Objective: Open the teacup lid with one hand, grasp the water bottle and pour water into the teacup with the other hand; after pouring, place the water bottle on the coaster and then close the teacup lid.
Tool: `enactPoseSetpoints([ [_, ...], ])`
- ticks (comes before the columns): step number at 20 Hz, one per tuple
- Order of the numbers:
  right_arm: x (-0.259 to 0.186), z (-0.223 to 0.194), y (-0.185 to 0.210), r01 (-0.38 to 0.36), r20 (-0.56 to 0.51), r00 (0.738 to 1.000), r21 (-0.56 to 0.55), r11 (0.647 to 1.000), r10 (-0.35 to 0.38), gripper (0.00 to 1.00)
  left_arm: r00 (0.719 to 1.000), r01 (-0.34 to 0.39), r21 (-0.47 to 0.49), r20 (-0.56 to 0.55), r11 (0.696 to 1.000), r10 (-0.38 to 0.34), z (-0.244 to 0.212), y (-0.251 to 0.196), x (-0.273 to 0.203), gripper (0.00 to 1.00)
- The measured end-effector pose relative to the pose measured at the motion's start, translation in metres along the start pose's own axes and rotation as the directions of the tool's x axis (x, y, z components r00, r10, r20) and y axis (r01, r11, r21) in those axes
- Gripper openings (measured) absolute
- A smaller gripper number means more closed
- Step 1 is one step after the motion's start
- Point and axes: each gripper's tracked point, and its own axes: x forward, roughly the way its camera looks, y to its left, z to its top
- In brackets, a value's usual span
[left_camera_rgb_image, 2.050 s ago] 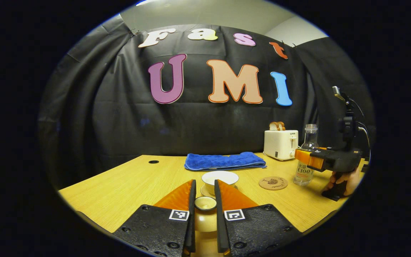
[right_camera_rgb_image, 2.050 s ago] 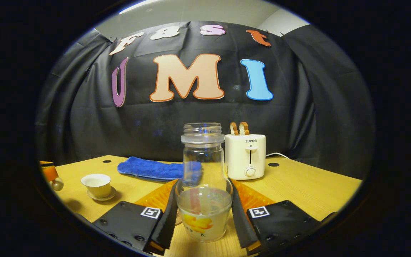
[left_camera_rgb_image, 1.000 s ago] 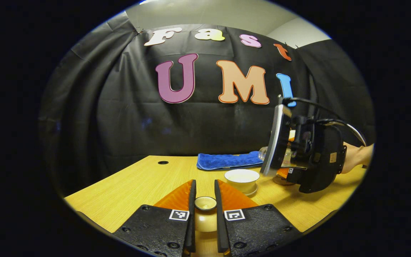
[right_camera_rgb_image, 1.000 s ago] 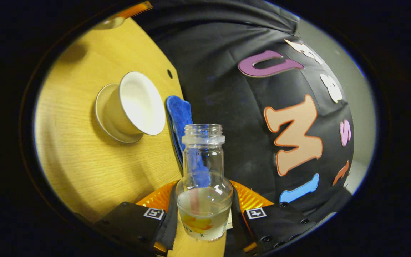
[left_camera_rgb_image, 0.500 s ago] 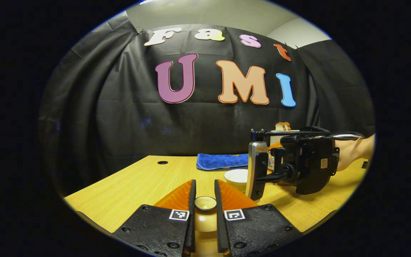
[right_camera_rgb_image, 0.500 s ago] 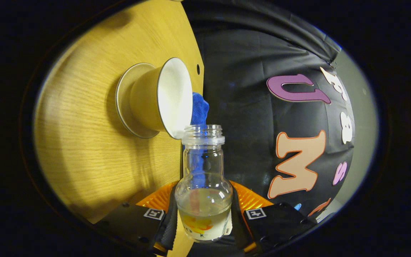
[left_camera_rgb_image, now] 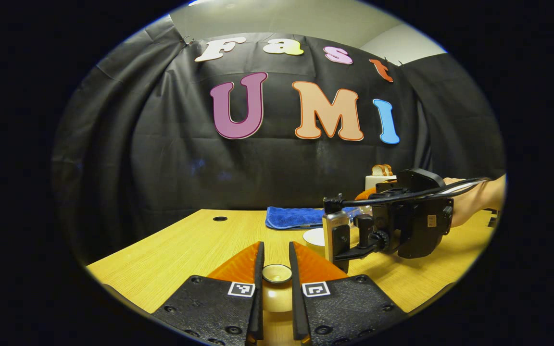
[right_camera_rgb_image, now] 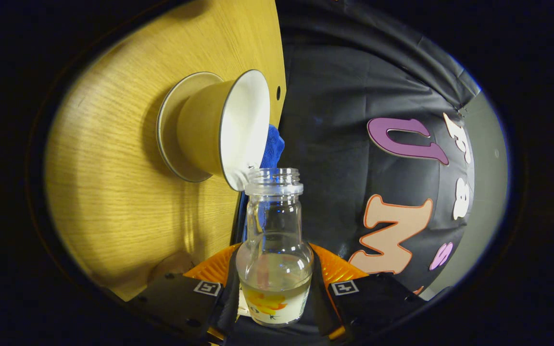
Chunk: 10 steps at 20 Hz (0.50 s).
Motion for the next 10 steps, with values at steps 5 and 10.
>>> enactPoseSetpoints([
  [5,0.002,0.006,-0.010,0.031,0.022,0.999,-0.114,0.993,-0.028,0.68,1.000,-0.002,0.000,-0.001,1.000,0.002,0.000,0.001,0.000,0.21],
  [10,0.002,0.014,-0.020,0.052,0.040,0.998,-0.163,0.985,-0.046,0.68,1.000,-0.007,-0.002,-0.003,1.000,0.007,0.000,0.002,0.000,0.21],
])
